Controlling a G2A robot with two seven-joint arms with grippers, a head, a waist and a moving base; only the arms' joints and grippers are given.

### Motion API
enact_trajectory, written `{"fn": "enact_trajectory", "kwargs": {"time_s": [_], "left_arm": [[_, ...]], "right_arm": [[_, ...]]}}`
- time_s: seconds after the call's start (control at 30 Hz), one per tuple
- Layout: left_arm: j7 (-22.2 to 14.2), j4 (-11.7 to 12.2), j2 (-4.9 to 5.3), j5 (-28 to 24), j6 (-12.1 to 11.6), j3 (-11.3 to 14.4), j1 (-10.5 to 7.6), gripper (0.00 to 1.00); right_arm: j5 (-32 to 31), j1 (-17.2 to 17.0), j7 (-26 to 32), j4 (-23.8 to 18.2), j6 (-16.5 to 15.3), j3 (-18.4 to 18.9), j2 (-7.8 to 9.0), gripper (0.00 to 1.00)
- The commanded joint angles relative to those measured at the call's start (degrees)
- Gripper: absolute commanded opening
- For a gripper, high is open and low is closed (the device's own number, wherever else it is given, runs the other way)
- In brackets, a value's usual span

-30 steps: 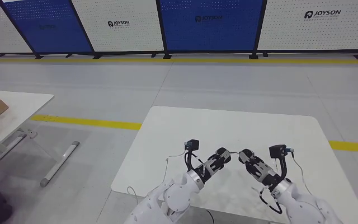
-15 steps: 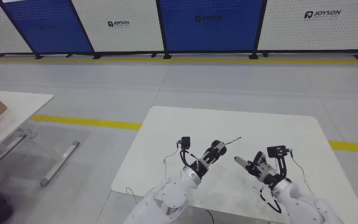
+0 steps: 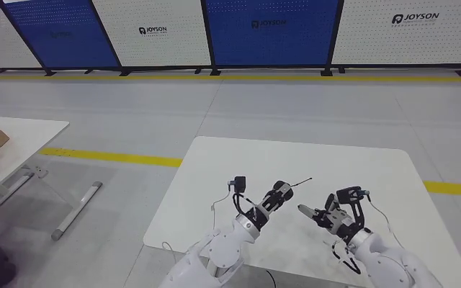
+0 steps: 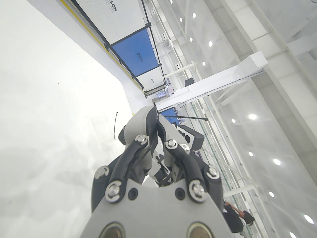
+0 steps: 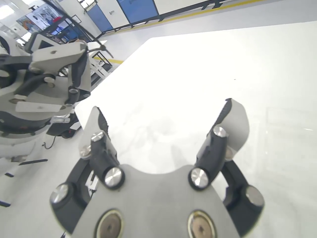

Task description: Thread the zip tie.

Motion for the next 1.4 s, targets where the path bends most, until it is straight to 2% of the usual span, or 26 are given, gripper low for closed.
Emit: {"fn": "enact_trajectory", "kwargs": {"time_s": [0.0,0.17,0.27,0.3,0.33,0.37,0.4,0.5,0.73,1.1,1.17,1.37], "left_arm": [[0.5,-0.1,-0.02,0.1,0.1,-0.1,0.04,0.00],[0.5,-0.1,-0.02,0.1,0.1,-0.1,0.04,0.00],[0.2,-0.1,-0.03,0.2,0.3,0.0,0.02,0.00],[0.0,-0.2,-0.04,0.4,0.4,0.2,0.01,0.00],[-0.1,-0.3,-0.05,0.5,0.5,0.3,0.00,0.00],[-0.2,-0.3,-0.05,0.7,0.6,0.3,-0.01,0.00],[-0.5,-0.4,-0.05,0.9,0.7,0.4,-0.04,0.00],[-0.8,-0.5,-0.08,1.2,1.0,0.7,-0.11,0.00],[-1.4,-0.1,-0.18,1.3,1.3,1.1,-0.40,0.00],[-2.7,-0.1,-0.10,1.5,1.5,1.1,-0.26,0.00],[-2.9,0.0,-0.09,1.6,1.5,1.1,-0.27,0.00],[-3.6,0.3,-0.06,2.3,1.5,1.6,-0.07,0.00]], "right_arm": [[-0.1,0.0,0.0,0.0,-0.1,0.0,-0.01,1.00],[-0.4,-0.1,-0.6,0.2,0.2,0.0,-0.04,1.00],[-0.2,0.0,-3.2,0.7,0.6,-0.2,-0.22,1.00],[-0.2,0.0,-4.3,1.0,0.3,-0.2,-0.29,0.92],[-0.1,0.1,-4.9,1.1,0.2,-0.3,-0.33,0.44],[-0.1,0.1,-5.2,1.2,0.0,-0.4,-0.36,0.31],[-0.2,0.1,-5.2,1.1,-0.3,-0.6,-0.38,0.38],[-0.8,0.3,-4.9,0.8,-0.9,-1.0,-0.41,0.38],[-1.5,0.5,-4.9,0.3,-1.6,-1.7,-0.50,0.33],[-3.1,-0.4,-6.3,-1.3,-3.1,-2.1,-0.51,0.33],[-3.2,-0.6,-6.8,-1.5,-3.1,-2.0,-0.51,0.27],[-3.7,-1.1,-7.6,-1.8,-3.3,-2.0,-0.54,0.25]]}}
